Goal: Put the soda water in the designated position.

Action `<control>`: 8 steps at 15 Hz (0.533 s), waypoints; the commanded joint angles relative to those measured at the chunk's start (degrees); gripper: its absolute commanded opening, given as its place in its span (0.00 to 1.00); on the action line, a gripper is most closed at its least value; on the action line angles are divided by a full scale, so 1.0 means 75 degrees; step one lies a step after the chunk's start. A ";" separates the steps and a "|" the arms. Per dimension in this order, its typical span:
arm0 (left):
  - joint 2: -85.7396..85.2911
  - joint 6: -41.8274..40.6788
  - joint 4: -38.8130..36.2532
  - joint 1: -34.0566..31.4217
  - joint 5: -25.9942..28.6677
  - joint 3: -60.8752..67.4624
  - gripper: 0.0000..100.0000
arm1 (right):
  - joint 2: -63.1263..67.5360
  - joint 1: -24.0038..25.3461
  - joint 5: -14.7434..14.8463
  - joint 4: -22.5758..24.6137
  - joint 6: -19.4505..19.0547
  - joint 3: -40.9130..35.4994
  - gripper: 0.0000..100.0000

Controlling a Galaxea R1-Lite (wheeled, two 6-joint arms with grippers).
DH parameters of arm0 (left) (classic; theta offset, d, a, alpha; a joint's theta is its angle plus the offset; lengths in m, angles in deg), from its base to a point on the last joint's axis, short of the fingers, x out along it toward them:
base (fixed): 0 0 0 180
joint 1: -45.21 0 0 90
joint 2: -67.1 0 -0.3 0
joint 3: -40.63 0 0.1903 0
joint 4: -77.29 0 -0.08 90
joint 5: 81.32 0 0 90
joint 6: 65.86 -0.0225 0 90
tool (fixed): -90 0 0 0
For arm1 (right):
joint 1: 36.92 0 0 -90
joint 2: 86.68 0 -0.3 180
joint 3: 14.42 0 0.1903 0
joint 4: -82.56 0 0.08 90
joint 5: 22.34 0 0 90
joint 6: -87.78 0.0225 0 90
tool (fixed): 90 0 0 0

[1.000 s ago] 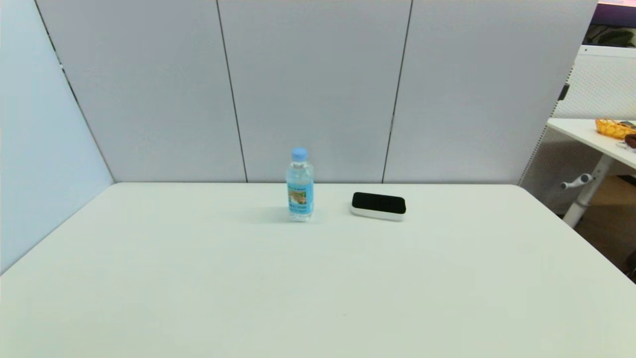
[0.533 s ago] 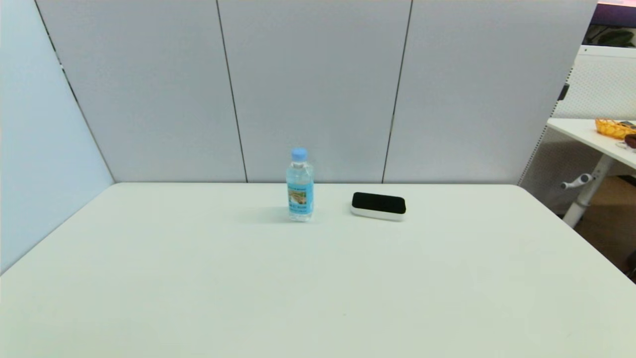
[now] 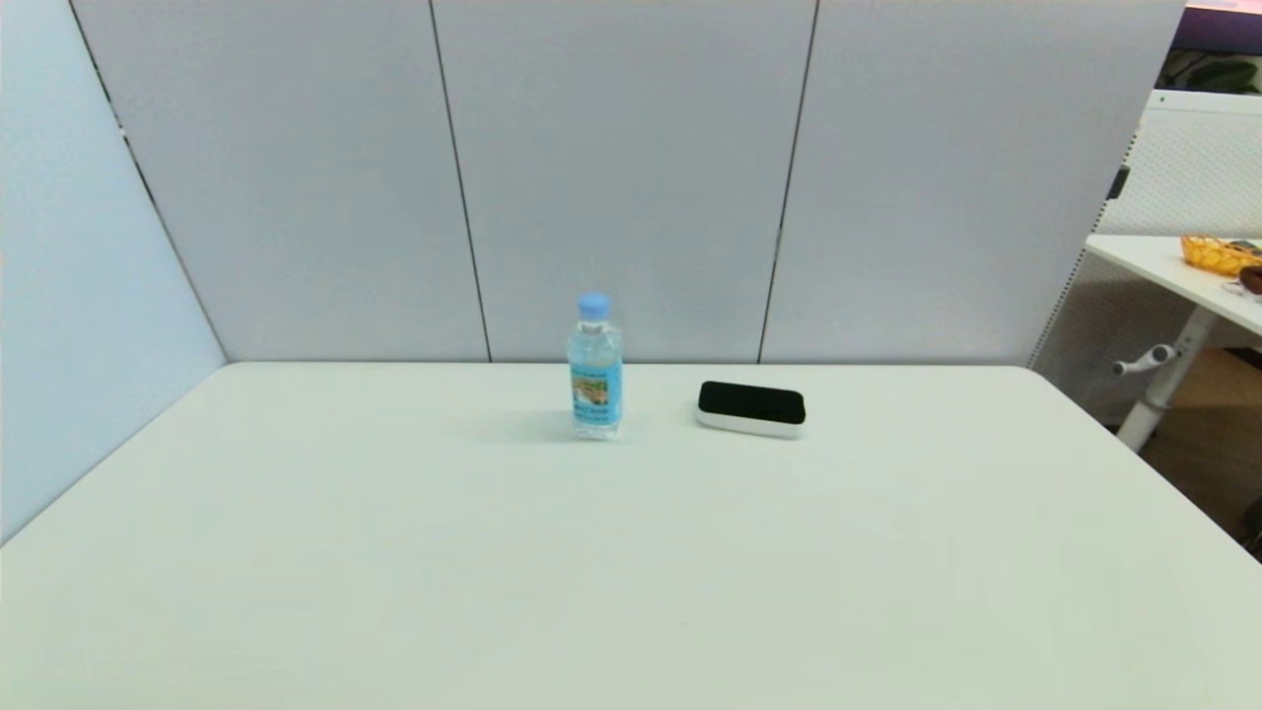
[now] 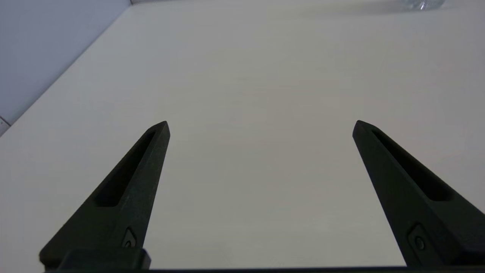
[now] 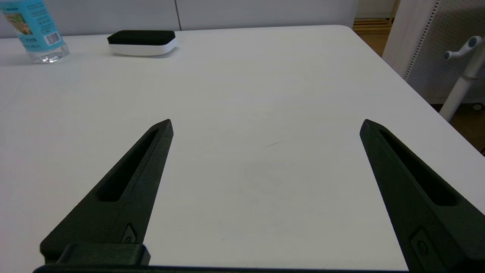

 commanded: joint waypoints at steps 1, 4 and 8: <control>-0.0430 0.0621 -0.0502 0.0035 0.0007 0.0293 1.00 | -0.0005 0.0000 0.0000 0.0002 0.0000 0.0005 1.00; -0.0430 0.0632 -0.0514 0.0035 -0.0005 0.0293 1.00 | 0.0007 0.0000 0.0000 0.0002 0.0000 -0.0007 1.00; -0.0418 0.0668 -0.0514 0.0035 -0.0017 0.0293 1.00 | -0.0005 0.0000 0.0000 0.0002 0.0000 0.0005 1.00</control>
